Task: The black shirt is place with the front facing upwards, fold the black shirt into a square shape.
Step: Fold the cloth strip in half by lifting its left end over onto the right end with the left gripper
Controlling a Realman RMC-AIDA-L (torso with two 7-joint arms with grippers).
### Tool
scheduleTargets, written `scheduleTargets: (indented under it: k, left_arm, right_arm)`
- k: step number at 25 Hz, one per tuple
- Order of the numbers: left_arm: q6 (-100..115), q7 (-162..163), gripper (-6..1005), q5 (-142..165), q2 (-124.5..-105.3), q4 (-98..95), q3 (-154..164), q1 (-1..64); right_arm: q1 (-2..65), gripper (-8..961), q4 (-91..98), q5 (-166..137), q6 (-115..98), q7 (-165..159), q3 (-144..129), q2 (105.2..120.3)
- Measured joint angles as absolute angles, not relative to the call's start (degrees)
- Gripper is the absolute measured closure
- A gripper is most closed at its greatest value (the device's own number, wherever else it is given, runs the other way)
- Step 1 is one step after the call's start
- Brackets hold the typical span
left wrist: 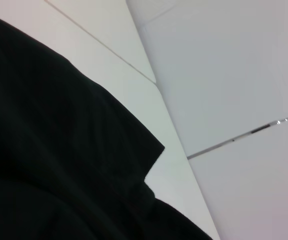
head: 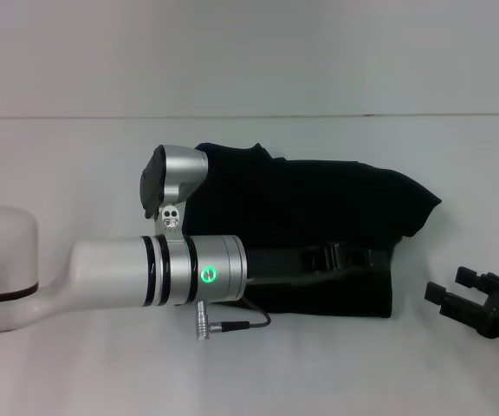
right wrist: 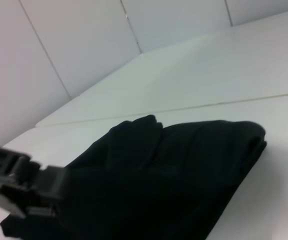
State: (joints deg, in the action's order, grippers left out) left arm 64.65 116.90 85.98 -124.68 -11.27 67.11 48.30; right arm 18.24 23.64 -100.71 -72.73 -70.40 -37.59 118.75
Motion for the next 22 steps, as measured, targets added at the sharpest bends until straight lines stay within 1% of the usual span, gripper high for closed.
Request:
scheduleTargets:
  k: [1,4,7,14,18,22]
  left_arm:
    - [64.89,116.67,902,86.0,-124.68,-11.43,67.27,48.1]
    - [65.02,115.76,704,86.19,-124.71,-11.45,67.47,47.68]
    - [65.37,114.46,569,86.04,-124.72,-11.87,67.49,46.81]
    - [72.56,104.47,262,85.87,-124.71,-18.67,67.46,41.58]
    - [78.36,100.78,187,85.84,-124.64,-18.97,67.39,41.4]
    - [83.08,97.38,113,85.95,-123.99,-21.08,67.05,40.14]
  right_arm:
    - [18.24,151,23.64,-100.67,-72.77,-70.4,-37.32,118.75]
    - [18.23,151,23.64,-100.63,-72.93,-70.4,-36.04,118.74]
    - [18.27,152,23.64,-100.61,-73.02,-70.42,-34.84,118.74]
    - [18.12,152,24.21,-100.56,-73.23,-72.92,-29.88,118.56]
    - [18.14,152,24.43,-100.54,-74.97,-74.66,-25.61,118.05]
    - [18.8,153,26.42,-100.68,-78.57,-76.33,-23.79,117.81]
